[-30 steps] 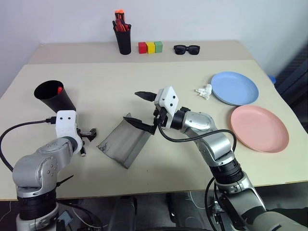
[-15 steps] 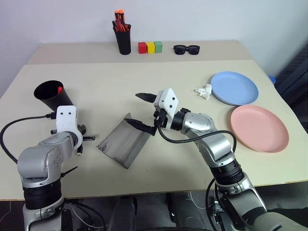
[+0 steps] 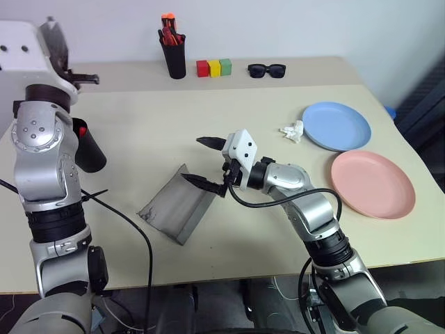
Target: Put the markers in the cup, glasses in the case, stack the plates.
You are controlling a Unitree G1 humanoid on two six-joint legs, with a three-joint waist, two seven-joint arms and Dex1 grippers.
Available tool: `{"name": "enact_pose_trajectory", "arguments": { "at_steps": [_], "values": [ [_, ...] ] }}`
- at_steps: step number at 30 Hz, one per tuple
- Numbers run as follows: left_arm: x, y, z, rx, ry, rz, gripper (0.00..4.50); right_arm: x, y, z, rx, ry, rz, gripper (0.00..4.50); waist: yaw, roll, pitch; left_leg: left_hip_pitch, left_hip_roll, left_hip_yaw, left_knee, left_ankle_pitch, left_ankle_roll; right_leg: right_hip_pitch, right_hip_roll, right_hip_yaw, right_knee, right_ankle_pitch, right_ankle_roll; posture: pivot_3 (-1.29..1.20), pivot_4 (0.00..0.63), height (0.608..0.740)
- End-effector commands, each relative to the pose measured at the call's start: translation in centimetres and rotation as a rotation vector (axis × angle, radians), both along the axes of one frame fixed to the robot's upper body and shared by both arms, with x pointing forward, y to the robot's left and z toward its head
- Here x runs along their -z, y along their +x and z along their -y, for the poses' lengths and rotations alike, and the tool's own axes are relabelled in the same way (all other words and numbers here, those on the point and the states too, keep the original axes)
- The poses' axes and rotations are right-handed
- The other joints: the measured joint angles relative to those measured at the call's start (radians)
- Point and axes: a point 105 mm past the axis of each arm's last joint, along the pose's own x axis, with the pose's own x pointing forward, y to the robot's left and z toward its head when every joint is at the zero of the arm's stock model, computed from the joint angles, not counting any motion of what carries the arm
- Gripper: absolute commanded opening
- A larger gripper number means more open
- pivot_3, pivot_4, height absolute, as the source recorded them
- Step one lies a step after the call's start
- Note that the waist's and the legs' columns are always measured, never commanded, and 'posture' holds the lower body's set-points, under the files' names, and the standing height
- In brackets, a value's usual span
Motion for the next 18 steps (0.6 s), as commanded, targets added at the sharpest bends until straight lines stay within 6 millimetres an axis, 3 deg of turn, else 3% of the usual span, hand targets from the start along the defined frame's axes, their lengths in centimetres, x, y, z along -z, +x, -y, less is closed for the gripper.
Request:
{"name": "enact_pose_trajectory", "arguments": {
  "at_steps": [1, 11, 18],
  "values": [
    [-0.5, -0.2, -0.8, -0.058, 0.069, 0.053, 0.41, -1.1, -0.5, -0.5, -0.024, 0.028, 0.042, 4.5, 0.003, 0.0, 0.0, 0.0, 0.0, 0.0, 0.0, 0.0, 0.0, 0.0, 0.0, 0.0, 0.0, 0.0, 0.0, 0.0, 0.15, 0.74],
    [4.1, 0.4, -2.2, -0.133, 0.061, -0.043, 0.41, -1.0, -0.4, -0.3, -0.004, 0.032, 0.042, 4.5, 0.004, 0.0, 0.0, 0.0, 0.0, 0.0, 0.0, 0.0, 0.0, 0.0, 0.0, 0.0, 0.001, 0.0, 0.0, 0.0, 0.15, 0.74],
    [6.0, -0.1, -2.6, -0.175, 0.052, -0.083, 0.41, -0.9, -0.4, -0.4, -0.012, 0.026, 0.04, 4.5, 0.004, 0.0, 0.0, 0.0, 0.0, 0.0, 0.0, 0.0, 0.0, 0.0, 0.0, 0.0, 0.001, 0.0, 0.0, 0.0, 0.15, 0.74]
  ]
}}
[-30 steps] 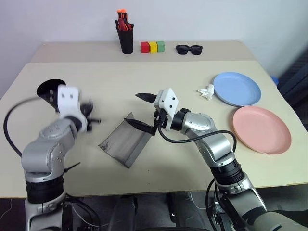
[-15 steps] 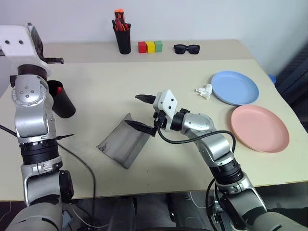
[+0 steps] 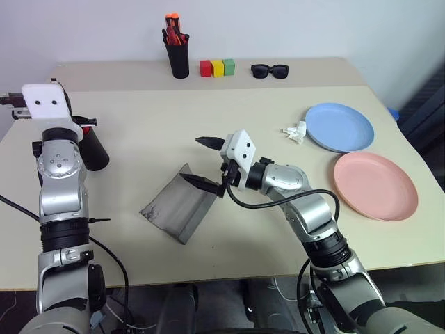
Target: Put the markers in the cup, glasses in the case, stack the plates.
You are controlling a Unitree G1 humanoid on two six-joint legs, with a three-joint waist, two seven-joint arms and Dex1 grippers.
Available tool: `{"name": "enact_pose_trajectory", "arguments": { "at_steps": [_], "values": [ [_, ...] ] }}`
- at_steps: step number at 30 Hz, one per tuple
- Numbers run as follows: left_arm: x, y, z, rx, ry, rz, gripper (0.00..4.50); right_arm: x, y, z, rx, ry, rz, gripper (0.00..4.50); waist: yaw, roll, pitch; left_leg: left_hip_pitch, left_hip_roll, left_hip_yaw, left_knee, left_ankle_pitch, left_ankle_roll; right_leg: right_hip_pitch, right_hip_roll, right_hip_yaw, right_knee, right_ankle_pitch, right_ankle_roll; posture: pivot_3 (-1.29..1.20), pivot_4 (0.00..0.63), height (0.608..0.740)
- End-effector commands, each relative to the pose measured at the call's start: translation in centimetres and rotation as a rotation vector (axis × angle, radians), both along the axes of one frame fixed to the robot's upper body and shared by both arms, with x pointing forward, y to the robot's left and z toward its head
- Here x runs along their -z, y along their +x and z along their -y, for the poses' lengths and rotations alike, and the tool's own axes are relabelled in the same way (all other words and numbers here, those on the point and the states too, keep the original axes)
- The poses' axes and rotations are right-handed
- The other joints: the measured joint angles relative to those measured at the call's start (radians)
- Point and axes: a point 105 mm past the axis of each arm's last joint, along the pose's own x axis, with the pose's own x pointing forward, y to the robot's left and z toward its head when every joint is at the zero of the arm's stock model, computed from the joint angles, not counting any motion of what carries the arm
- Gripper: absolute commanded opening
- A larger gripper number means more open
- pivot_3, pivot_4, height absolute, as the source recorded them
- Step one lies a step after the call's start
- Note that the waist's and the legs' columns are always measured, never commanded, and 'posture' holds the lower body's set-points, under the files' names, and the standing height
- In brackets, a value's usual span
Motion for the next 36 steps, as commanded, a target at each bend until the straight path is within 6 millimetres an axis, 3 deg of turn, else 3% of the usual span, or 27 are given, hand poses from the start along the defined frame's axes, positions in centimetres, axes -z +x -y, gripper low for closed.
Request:
{"name": "enact_pose_trajectory", "arguments": {
  "at_steps": [1, 5, 11, 14, 17, 19, 22, 23, 25, 29, 36],
  "values": [
    [-1.4, -0.8, 0.2, -0.013, 0.029, 0.057, 0.41, -0.9, -0.4, -0.3, -0.02, 0.022, 0.036, 4.5, 0.0, 0.0, 0.0, 0.0, 0.0, 0.0, 0.0, 0.0, 0.0, 0.0, 0.0, 0.0, 0.0, 0.0, 0.0, 0.0, 0.15, 0.74],
    [-1.1, -1.2, 0.3, -0.009, -0.005, 0.066, 1.73, -0.9, -0.4, -0.5, -0.028, 0.02, 0.038, 4.5, 0.0, 0.0, 0.0, 0.0, 0.0, 0.0, 0.0, 0.0, 0.0, 0.0, 0.0, 0.0, 0.0, 0.0, 0.0, 0.0, 0.15, 0.74],
    [-2.6, -1.7, 1.8, 0.117, -0.023, 0.11, 1.73, -0.9, -0.4, -0.2, -0.021, 0.014, 0.039, 4.5, 0.0, 0.0, 0.0, 0.0, 0.0, 0.0, 0.0, 0.0, 0.0, 0.0, 0.0, 0.0, 0.0, 0.0, 0.0, 0.0, 0.15, 0.74],
    [-3.2, -1.0, 6.0, 0.405, -0.056, 0.05, 1.73, -0.7, 0.0, 1.4, 0.0, -0.025, 0.05, 4.5, 0.0, 0.0, 0.0, 0.0, 0.0, 0.0, 0.0, 0.0, 0.0, 0.0, 0.0, 0.0, 0.0, 0.0, 0.0, 0.0, 0.15, 0.74],
    [-0.2, -1.7, 12.2, 0.793, -0.073, -0.231, 1.73, -0.5, 0.1, 4.1, 0.013, -0.104, 0.057, 4.5, 0.005, 0.0, 0.0, -0.001, 0.0, 0.0, 0.001, 0.0, 0.0, 0.001, 0.0, 0.0, -0.001, 0.0, 0.0, 0.0, 0.15, 0.74],
    [1.8, -3.4, 14.8, 0.95, -0.007, -0.4, 2.65, -0.4, 0.4, 6.0, 0.04, -0.158, 0.055, 4.5, -0.001, 0.0, 0.0, -0.001, -0.001, 0.0, 0.0, 0.0, 0.0, 0.001, -0.001, 0.0, -0.002, 0.0, 0.001, 0.0, 0.15, 0.74],
    [4.0, -5.5, 17.2, 1.134, -0.091, -0.595, 4.16, 0.3, 0.5, 9.5, 0.083, -0.28, 0.054, 4.5, -0.003, 0.001, 0.001, 0.0, 0.0, 0.0, 0.0, 0.0, 0.001, 0.001, -0.001, 0.0, -0.001, -0.001, 0.0, 0.0, 0.15, 0.74],
    [4.7, -6.5, 18.2, 1.206, -0.11, -0.666, 4.46, 0.4, 0.5, 10.6, 0.102, -0.319, 0.054, 4.5, -0.004, 0.001, 0.001, 0.001, 0.0, 0.0, 0.0, -0.001, 0.001, 0.001, 0.0, 0.0, 0.0, -0.001, 0.0, 0.0, 0.15, 0.74],
    [6.6, -7.7, 19.2, 1.245, -0.1, -0.817, 4.46, 0.3, 0.7, 12.3, 0.145, -0.36, 0.054, 4.5, -0.005, 0.001, 0.001, 0.001, 0.0, 0.0, 0.0, -0.001, 0.001, 0.001, 0.001, 0.0, 0.0, -0.003, -0.003, 0.0, 0.15, 0.74],
    [8.9, -9.7, 19.5, 1.296, -0.103, -1.018, 4.46, 0.0, 1.1, 13.7, 0.196, -0.377, 0.059, 4.5, -0.017, 0.001, 0.001, 0.001, 0.0, 0.001, 0.0, -0.001, 0.001, 0.001, 0.001, 0.001, 0.0, -0.003, -0.003, 0.0, 0.15, 0.74],
    [12.3, -13.3, 19.7, 1.365, -0.02, -1.311, 4.46, 0.1, 1.2, 13.5, 0.214, -0.362, 0.067, 4.5, -0.023, 0.001, 0.001, 0.001, 0.0, 0.001, 0.001, -0.001, 0.001, 0.001, 0.001, 0.001, -0.001, -0.003, -0.004, 0.0, 0.15, 0.74]
  ]
}}
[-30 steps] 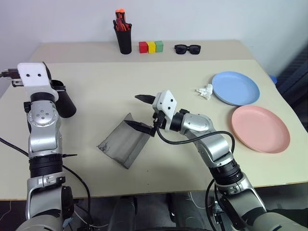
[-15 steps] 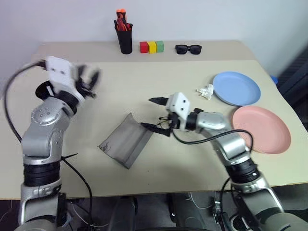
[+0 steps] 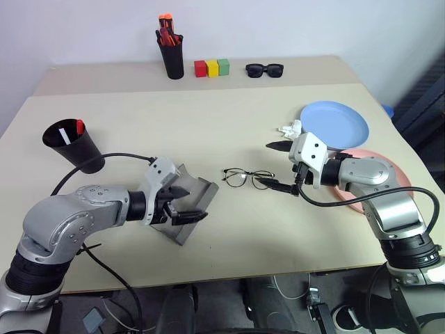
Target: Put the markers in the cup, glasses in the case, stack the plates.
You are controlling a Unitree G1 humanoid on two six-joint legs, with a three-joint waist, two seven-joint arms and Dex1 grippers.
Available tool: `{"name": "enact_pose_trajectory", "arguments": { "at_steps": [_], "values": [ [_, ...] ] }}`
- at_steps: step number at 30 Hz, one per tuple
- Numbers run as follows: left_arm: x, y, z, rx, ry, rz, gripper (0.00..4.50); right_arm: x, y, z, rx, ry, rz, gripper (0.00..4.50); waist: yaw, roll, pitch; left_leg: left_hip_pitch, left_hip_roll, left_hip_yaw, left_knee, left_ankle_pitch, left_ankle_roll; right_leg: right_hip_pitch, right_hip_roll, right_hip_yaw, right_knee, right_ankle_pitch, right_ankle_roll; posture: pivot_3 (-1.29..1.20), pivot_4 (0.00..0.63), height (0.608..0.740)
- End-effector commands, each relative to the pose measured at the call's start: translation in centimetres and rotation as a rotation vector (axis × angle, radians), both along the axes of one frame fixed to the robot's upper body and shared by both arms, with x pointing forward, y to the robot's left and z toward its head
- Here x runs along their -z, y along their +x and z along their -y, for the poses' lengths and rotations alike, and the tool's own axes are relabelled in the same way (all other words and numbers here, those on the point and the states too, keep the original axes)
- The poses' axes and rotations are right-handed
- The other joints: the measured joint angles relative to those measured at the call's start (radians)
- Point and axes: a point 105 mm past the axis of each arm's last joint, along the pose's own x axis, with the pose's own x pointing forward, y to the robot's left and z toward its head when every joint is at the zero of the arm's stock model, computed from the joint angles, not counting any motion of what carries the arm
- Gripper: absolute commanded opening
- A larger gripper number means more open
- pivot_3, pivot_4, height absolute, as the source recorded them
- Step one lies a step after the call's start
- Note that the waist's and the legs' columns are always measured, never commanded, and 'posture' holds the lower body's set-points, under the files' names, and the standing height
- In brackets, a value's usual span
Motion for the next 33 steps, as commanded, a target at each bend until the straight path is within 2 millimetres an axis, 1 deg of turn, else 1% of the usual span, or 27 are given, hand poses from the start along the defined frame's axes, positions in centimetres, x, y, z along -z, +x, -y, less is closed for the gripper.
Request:
{"name": "enact_pose_trajectory", "arguments": {
  "at_steps": [1, 2, 3, 6, 8, 10, 11, 13, 16, 19, 22, 25, 26, 28, 31, 33],
  "values": [
    [1.2, -1.7, 0.8, 0.096, 0.054, -0.041, 4.46, -1.2, -0.3, -0.5, -0.011, 0.025, 0.059, 4.5, 0.0, 0.0, 0.0, 0.0, 0.0, 0.0, 0.0, 0.0, 0.0, 0.0, 0.0, 0.0, 0.0, 0.0, 0.0, 0.0, 0.15, 0.74],
    [1.6, -1.5, 0.9, 0.089, 0.064, -0.042, 3.95, -1.2, -0.3, -0.6, -0.014, 0.031, 0.058, 4.5, 0.001, 0.0, 0.0, 0.0, 0.0, 0.0, 0.0, 0.0, 0.0, 0.0, 0.0, 0.0, 0.0, 0.0, 0.0, 0.0, 0.15, 0.74],
    [1.9, -1.1, 1.0, 0.078, 0.07, -0.033, 3.64, -1.1, -0.3, -0.8, -0.017, 0.035, 0.057, 4.5, 0.001, 0.0, 0.0, 0.0, 0.0, 0.0, 0.0, 0.0, 0.0, 0.0, 0.0, 0.0, 0.0, 0.0, 0.0, 0.0, 0.15, 0.74],
    [2.0, -0.1, 1.2, 0.03, 0.057, -0.009, 2.11, -0.8, -0.5, -1.4, -0.031, 0.047, 0.049, 4.5, 0.002, 0.0, 0.0, 0.0, 0.0, 0.0, 0.0, 0.0, 0.0, 0.0, 0.0, 0.0, 0.0, 0.0, 0.0, 0.0, 0.15, 0.74],
    [2.1, 0.0, 1.4, 0.017, 0.044, -0.005, 1.11, -0.6, -0.5, -1.6, -0.035, 0.054, 0.044, 4.5, 0.005, 0.0, 0.0, 0.0, 0.0, 0.0, 0.001, 0.0, 0.0, 0.0, 0.0, 0.0, 0.0, 0.0, 0.0, 0.0, 0.15, 0.74],
    [2.3, -0.1, 1.3, 0.029, 0.067, 0.014, 0.09, -0.6, -0.5, -1.7, -0.035, 0.057, 0.043, 4.5, 0.007, 0.0, 0.0, 0.0, 0.0, 0.0, 0.001, 0.0, 0.0, 0.0, 0.0, 0.0, 0.0, 0.0, 0.0, 0.0, 0.15, 0.74],
    [2.4, -0.2, 1.2, 0.035, 0.078, 0.022, 0.04, -0.5, -0.5, -1.7, -0.035, 0.058, 0.043, 4.5, 0.007, 0.0, 0.0, 0.0, 0.0, 0.0, 0.001, 0.0, 0.0, 0.0, 0.0, 0.0, 0.0, 0.0, 0.0, 0.0, 0.15, 0.74],
    [1.8, 0.0, 0.8, 0.086, 0.085, 0.123, 0.04, -0.5, -0.5, -1.7, -0.036, 0.058, 0.042, 4.5, 0.003, 0.0, 0.0, 0.0, 0.0, 0.0, 0.001, 0.0, 0.0, 0.0, 0.0, 0.0, 0.0, 0.0, -0.001, 0.0, 0.15, 0.74],
    [0.8, 0.0, -0.3, 0.199, 0.116, 0.286, 0.04, -0.5, -0.5, -1.8, -0.04, 0.056, 0.041, 4.5, 0.001, 0.001, 0.0, 0.0, 0.0, 0.0, 0.0, 0.0, 0.0, -0.001, 0.0, 0.001, 0.0, -0.001, -0.002, 0.0, 0.15, 0.74],
    [1.2, 1.2, -2.7, 0.267, 0.274, 0.39, 0.04, -0.4, -0.5, -1.9, -0.05, 0.051, 0.034, 4.5, 0.006, 0.001, 0.0, 0.0, 0.0, 0.001, 0.0, 0.0, 0.0, -0.001, 0.0, 0.001, 0.0, -0.002, -0.004, 0.0, 0.15, 0.74],
    [1.5, 2.4, -4.2, 0.331, 0.369, 0.442, 0.04, -0.4, -0.4, -2.0, -0.056, 0.048, 0.033, 4.5, 0.015, 0.001, 0.001, 0.0, 0.0, 0.001, 0.0, 0.0, 0.0, -0.001, -0.001, 0.001, 0.0, -0.002, -0.004, 0.0, 0.15, 0.74],
    [1.1, 3.5, -4.1, 0.402, 0.357, 0.514, 0.04, -0.3, -0.3, -2.2, -0.058, 0.034, 0.038, 4.5, 0.023, 0.001, 0.001, -0.001, 0.0, 0.002, 0.0, 0.0, 0.0, -0.001, -0.001, 0.001, -0.001, -0.002, -0.004, 0.0, 0.15, 0.74],
    [1.0, 4.0, -3.8, 0.41, 0.345, 0.51, 0.29, -0.3, -0.2, -2.2, -0.055, 0.027, 0.037, 4.5, 0.024, 0.001, 0.001, -0.001, 0.0, 0.002, 0.0, 0.0, 0.0, -0.001, -0.001, 0.001, -0.001, -0.002, -0.004, 0.0, 0.15, 0.74],
    [1.1, 4.6, -3.5, 0.433, 0.34, 0.518, 0.94, -0.3, -0.1, -2.2, -0.05, 0.019, 0.031, 4.5, 0.026, 0.001, 0.001, -0.002, 0.0, 0.002, 0.0, 0.0, 0.0, -0.002, -0.001, 0.001, -0.001, -0.002, -0.004, 0.0, 0.15, 0.74],
    [1.0, 5.3, -3.1, 0.449, 0.338, 0.535, 2.38, 0.2, 0.2, -2.1, -0.026, -0.028, 0.008, 4.5, 0.025, 0.001, 0.001, -0.004, 0.0, 0.002, 0.001, 0.0, 0.0, -0.003, -0.001, 0.001, 0.0, -0.002, -0.003, 0.0, 0.15, 0.74],
    [0.9, 5.6, -3.0, 0.431, 0.313, 0.509, 3.5, 0.6, 0.3, -2.0, -0.017, -0.067, -0.003, 4.5, 0.023, 0.001, 0.001, -0.005, 0.0, 0.002, 0.001, 0.0, 0.001, -0.005, -0.001, 0.001, 0.001, -0.001, -0.002, 0.0, 0.15, 0.74]
  ]
}}
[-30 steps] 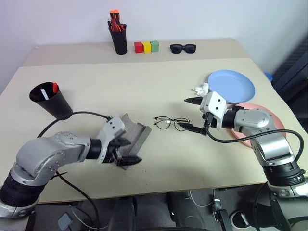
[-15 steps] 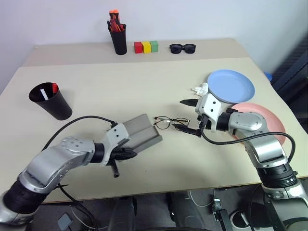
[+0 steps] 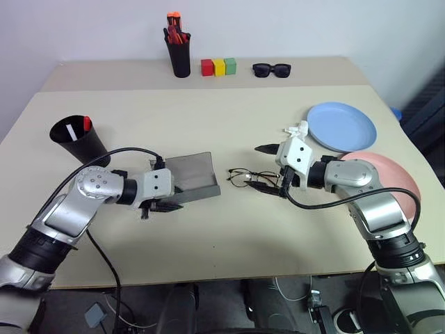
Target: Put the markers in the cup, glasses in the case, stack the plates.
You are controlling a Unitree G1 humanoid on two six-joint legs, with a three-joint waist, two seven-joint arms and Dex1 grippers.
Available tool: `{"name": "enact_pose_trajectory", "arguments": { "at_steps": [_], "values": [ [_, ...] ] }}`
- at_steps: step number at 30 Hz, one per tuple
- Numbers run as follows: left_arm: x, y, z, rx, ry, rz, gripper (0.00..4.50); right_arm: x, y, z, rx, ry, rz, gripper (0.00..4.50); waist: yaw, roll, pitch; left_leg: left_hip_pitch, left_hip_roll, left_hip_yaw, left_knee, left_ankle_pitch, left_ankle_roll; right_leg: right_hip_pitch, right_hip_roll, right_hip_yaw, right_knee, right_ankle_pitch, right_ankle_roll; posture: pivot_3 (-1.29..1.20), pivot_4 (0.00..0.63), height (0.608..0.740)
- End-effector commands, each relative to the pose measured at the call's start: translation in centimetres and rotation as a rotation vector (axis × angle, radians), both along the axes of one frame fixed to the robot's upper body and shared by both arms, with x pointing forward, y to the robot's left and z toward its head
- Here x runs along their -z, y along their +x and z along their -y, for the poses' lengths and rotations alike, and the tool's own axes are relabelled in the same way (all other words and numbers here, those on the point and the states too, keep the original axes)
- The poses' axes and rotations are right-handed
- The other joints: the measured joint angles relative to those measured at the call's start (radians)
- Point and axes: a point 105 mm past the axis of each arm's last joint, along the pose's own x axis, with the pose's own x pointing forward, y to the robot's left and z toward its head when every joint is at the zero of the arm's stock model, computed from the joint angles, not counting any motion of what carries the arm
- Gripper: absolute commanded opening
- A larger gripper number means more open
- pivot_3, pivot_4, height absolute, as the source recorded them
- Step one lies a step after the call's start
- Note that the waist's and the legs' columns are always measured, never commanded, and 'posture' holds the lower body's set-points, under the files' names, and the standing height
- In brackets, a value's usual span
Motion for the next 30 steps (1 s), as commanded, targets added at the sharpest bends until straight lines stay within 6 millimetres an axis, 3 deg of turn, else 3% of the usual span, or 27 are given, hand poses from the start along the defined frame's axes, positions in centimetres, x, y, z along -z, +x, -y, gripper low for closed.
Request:
{"name": "enact_pose_trajectory", "arguments": {
  "at_steps": [1, 2, 6, 11, 19, 22, 29, 30],
  "values": [
    [-0.7, 0.4, 0.3, 0.01, -0.019, -0.006, 4.02, -0.5, 0.1, 0.0, 0.009, -0.055, 0.021, 4.5, -0.002, 0.0, 0.0, 0.0, 0.0, 0.0, 0.0, 0.0, 0.0, -0.001, 0.0, 0.0, 0.001, 0.001, 0.002, 0.0, 0.15, 0.74],
    [-0.9, 0.5, 0.4, 0.012, -0.026, 0.01, 4.47, -0.4, 0.1, 0.0, 0.007, -0.063, 0.021, 4.5, -0.002, 0.0, 0.0, -0.001, 0.0, 0.0, 0.0, 0.0, 0.0, -0.002, 0.001, 0.0, 0.001, 0.001, 0.002, 0.0, 0.15, 0.74],
    [-2.3, 0.7, -0.3, -0.04, -0.093, 0.037, 4.47, -0.3, -0.2, -0.6, -0.002, -0.095, 0.031, 4.5, -0.003, 0.0, 0.0, -0.001, 0.0, 0.0, 0.0, 0.0, 0.0, -0.002, 0.001, 0.0, 0.002, 0.001, 0.003, 0.0, 0.15, 0.74],
    [-4.4, -0.4, -1.4, -0.134, -0.226, 0.069, 4.47, 0.7, 1.1, -0.9, 0.038, -0.174, 0.067, 4.5, -0.004, 0.0, 0.0, -0.002, 0.0, -0.001, 0.0, 0.0, 0.0, -0.003, 0.001, 0.0, 0.002, 0.002, 0.003, 0.0, 0.15, 0.74],
    [-3.4, -3.1, -2.3, -0.3, -0.488, 0.091, 4.47, 2.3, 3.4, -0.4, 0.104, -0.256, 0.093, 4.5, -0.001, 0.0, 0.0, -0.002, 0.0, 0.0, 0.001, 0.0, 0.0, -0.003, 0.0, 0.0, 0.002, 0.002, 0.002, 0.0, 0.15, 0.74],
    [-2.4, -3.9, -2.4, -0.341, -0.512, 0.07, 4.5, 2.7, 3.5, -0.3, 0.097, -0.276, 0.097, 3.73, 0.0, 0.0, 0.0, -0.003, 0.0, -0.001, 0.001, 0.0, 0.0, -0.003, 0.0, 0.0, 0.002, 0.002, 0.002, 0.0, 0.15, 0.74],
    [-2.0, -4.3, -2.6, -0.391, -0.521, 0.077, 4.5, 2.7, 3.3, -0.6, 0.073, -0.291, 0.094, 0.06, -0.001, 0.0, 0.0, -0.002, 0.0, 0.0, 0.001, 0.0, 0.0, -0.003, 0.0, 0.0, 0.002, 0.002, 0.002, 0.0, 0.15, 0.74],
    [-1.9, -4.3, -2.6, -0.393, -0.521, 0.078, 4.5, 2.7, 3.2, -0.6, 0.069, -0.294, 0.096, 0.02, -0.001, 0.0, 0.0, -0.002, 0.0, 0.0, 0.001, 0.0, 0.0, -0.003, 0.0, 0.0, 0.002, 0.002, 0.002, 0.0, 0.15, 0.74]
  ]
}}
